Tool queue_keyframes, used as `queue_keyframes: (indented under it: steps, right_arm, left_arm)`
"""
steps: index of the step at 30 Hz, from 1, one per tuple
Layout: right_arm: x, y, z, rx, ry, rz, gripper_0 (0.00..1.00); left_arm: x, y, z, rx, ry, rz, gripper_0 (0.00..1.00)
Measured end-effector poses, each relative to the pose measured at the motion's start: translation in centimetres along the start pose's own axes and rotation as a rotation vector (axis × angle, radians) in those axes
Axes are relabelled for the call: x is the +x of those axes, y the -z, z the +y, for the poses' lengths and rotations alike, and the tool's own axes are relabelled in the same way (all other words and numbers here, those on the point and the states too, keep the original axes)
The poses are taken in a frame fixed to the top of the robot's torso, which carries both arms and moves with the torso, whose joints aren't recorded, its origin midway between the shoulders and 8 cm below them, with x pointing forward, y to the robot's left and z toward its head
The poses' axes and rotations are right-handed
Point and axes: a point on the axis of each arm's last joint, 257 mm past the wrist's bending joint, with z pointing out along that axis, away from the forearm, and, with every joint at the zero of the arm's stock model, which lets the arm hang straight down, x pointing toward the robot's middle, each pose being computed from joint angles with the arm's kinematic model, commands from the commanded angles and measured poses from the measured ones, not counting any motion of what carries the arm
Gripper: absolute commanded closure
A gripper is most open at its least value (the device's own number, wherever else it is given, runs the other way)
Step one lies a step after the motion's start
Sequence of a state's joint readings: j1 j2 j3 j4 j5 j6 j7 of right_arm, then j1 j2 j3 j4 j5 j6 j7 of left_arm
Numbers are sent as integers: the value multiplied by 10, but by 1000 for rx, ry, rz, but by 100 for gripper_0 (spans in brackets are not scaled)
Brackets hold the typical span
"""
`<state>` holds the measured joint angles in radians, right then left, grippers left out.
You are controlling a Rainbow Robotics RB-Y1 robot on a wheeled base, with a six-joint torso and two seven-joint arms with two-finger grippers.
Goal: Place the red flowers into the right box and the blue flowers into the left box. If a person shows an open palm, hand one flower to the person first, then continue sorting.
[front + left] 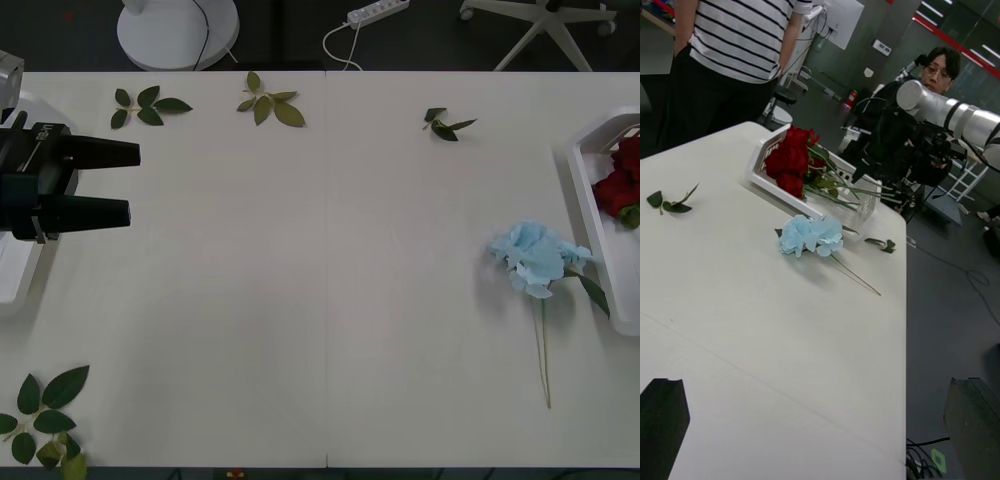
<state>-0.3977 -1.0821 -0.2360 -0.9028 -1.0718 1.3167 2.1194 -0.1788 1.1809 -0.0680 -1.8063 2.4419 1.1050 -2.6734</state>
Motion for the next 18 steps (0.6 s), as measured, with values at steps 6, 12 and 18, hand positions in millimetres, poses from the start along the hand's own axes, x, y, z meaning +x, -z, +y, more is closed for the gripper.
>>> queue_keyframes:
  steps: [6, 12, 18]
  right_arm:
    - [-46, 43, 62, -121, 62, -54, 14]
    - [-89, 81, 145, -260, -58, -125, 12]
    - [-98, 99, 204, -329, -72, -122, 9]
  left_arm:
    - [0, 0, 0, 0, 0, 0, 0]
    - [0, 0, 0, 1, 0, -1, 0]
    - [0, 0, 0, 1, 0, -1, 0]
